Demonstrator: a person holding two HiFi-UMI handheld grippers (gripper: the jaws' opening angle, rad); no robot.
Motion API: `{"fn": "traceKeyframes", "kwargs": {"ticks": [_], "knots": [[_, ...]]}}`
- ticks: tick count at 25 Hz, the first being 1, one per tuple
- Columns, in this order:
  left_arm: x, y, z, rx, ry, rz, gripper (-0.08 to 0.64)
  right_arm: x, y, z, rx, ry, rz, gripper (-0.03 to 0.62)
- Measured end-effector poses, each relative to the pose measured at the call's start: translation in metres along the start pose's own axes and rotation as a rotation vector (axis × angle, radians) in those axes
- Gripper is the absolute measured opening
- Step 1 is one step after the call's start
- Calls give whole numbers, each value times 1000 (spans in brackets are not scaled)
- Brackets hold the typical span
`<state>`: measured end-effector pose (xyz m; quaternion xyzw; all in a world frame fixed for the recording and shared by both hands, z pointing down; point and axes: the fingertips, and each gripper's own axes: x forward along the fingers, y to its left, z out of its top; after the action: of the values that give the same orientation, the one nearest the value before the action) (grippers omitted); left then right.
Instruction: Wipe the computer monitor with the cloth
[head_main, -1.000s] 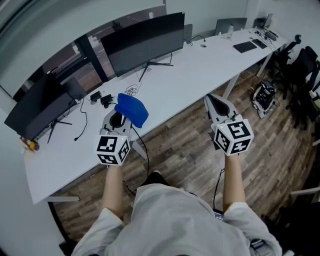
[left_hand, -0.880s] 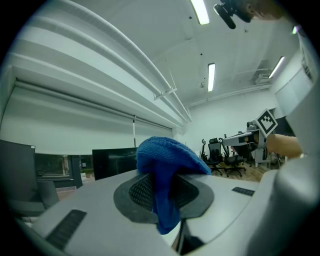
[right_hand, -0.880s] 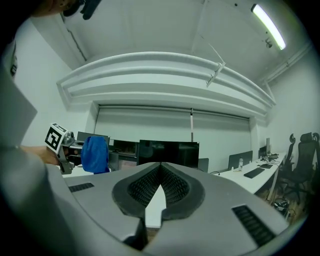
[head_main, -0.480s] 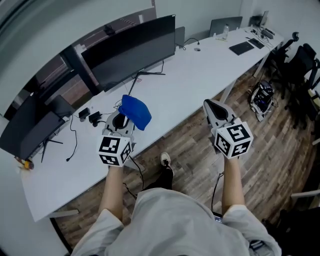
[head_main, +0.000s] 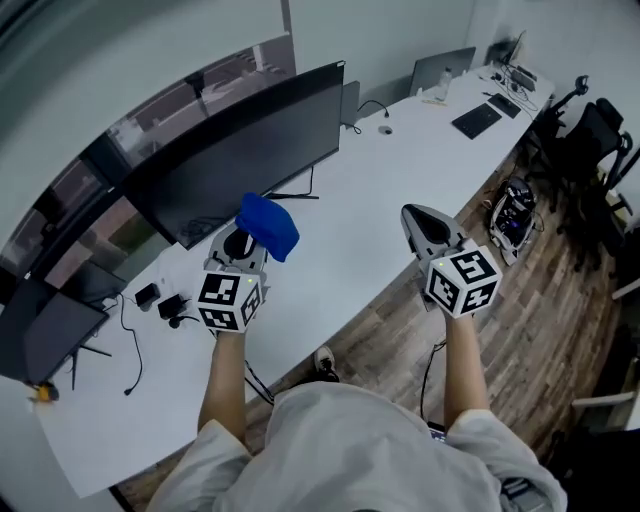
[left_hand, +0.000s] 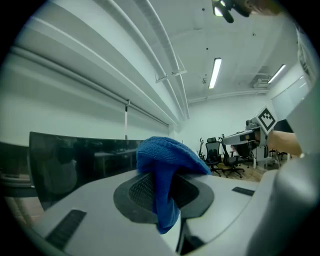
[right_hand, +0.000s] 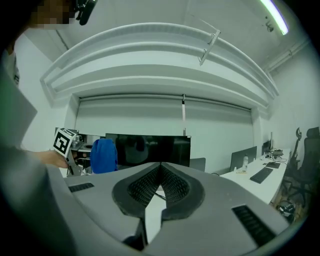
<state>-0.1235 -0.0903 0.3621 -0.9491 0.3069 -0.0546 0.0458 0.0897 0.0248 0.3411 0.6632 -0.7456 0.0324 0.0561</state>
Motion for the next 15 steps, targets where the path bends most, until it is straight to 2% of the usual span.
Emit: {"fn": "traceKeyframes", "kwargs": {"ticks": [10, 15], "knots": [[80, 68, 15, 1, -21, -10, 66, 101, -22, 40, 52, -107, 70, 6], [112, 78, 37, 63, -22, -19, 67, 140, -43, 46, -6, -64, 85, 12]]}}
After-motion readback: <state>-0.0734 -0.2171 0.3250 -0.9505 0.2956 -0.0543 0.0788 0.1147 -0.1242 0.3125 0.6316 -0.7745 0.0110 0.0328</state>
